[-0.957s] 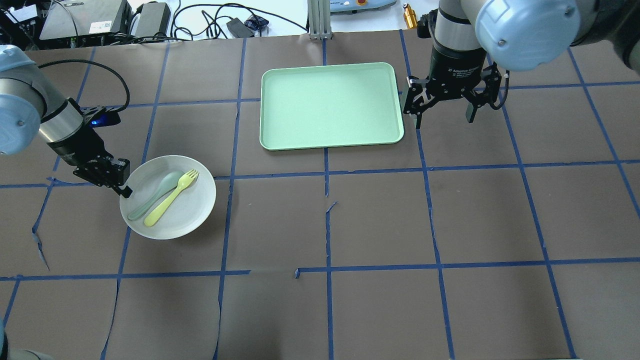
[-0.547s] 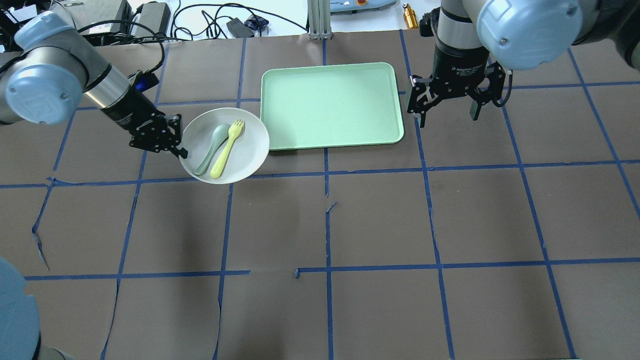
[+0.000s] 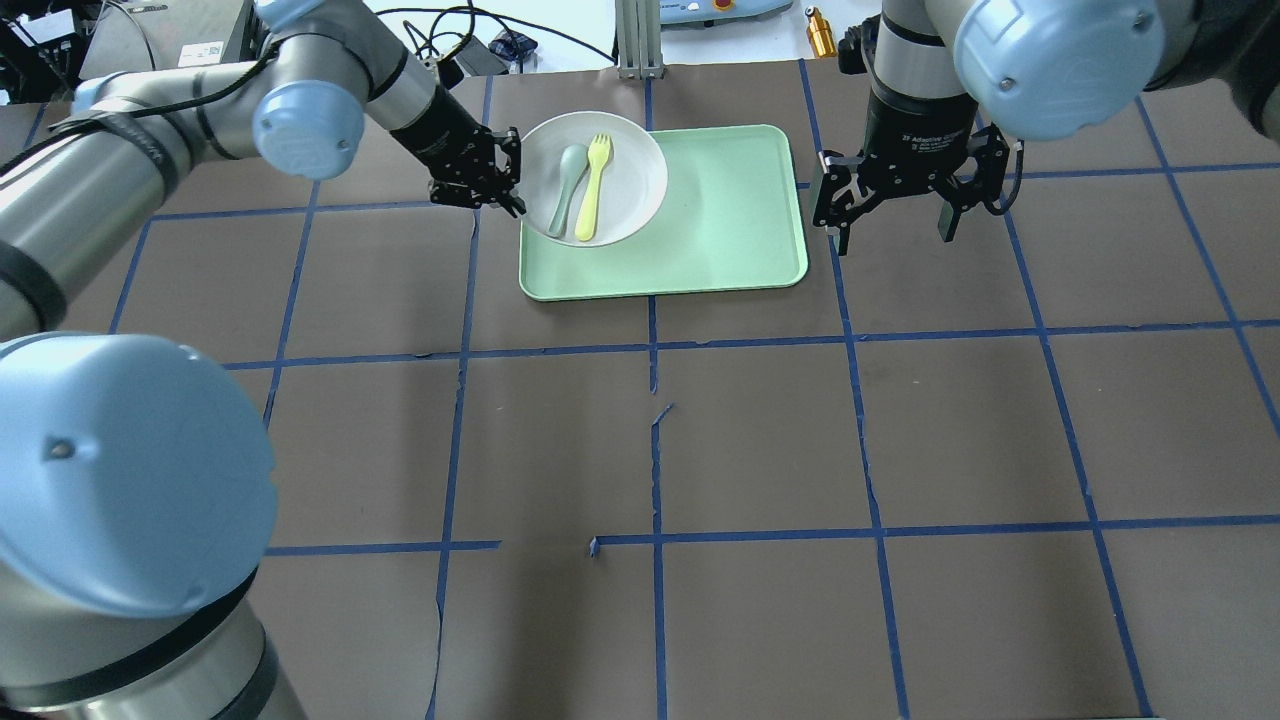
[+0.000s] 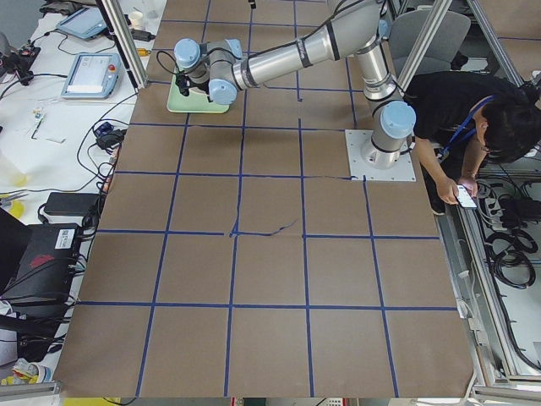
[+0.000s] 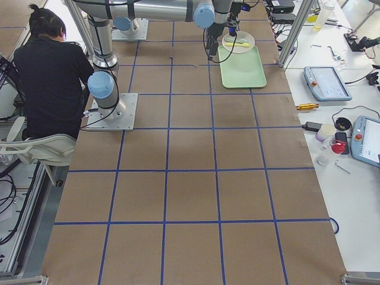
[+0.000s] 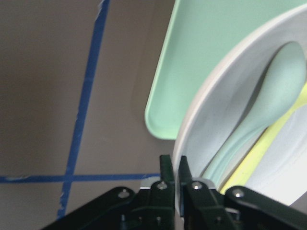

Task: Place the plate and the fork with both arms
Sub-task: 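Carry the plate with the left gripper onto the green tray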

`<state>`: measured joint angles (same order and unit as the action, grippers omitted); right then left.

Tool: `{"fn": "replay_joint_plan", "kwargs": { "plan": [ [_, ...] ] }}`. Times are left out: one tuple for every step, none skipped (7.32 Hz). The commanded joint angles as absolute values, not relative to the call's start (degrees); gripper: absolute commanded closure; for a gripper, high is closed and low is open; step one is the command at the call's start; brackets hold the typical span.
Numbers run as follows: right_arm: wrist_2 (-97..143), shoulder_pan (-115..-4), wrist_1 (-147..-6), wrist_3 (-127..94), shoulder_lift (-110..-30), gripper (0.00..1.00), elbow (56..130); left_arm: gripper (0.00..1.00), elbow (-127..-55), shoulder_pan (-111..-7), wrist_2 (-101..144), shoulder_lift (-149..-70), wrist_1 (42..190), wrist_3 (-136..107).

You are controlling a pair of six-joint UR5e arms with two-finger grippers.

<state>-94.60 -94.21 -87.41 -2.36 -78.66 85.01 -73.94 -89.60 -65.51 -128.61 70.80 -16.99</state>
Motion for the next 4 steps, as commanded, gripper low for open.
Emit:
{"fn": "replay_joint_plan", "kwargs": {
  "plan": [
    [-94.39, -94.22, -87.45, -2.46, -78.66, 0.00, 85.08, 1.00, -65.07, -93.68, -65.13, -136.64, 69.17, -24.23],
    [-94.39, -94.22, -87.54, -2.46, -78.66, 0.00, 85.08, 1.00, -64.69, -95.17, -65.21, -137.97, 69.17, -25.74],
    [-94.48, -94.22, -87.54, -2.46, -78.66, 0.00, 85.08, 1.00, -64.69, -95.88, -65.21, -138.25, 69.00, -26.01],
    [-94.48, -94.22, -87.54, -2.55, -78.66, 0.00, 85.08, 1.00, -65.04, -95.98, -65.21, -138.25, 68.99, -27.06]
  ]
}}
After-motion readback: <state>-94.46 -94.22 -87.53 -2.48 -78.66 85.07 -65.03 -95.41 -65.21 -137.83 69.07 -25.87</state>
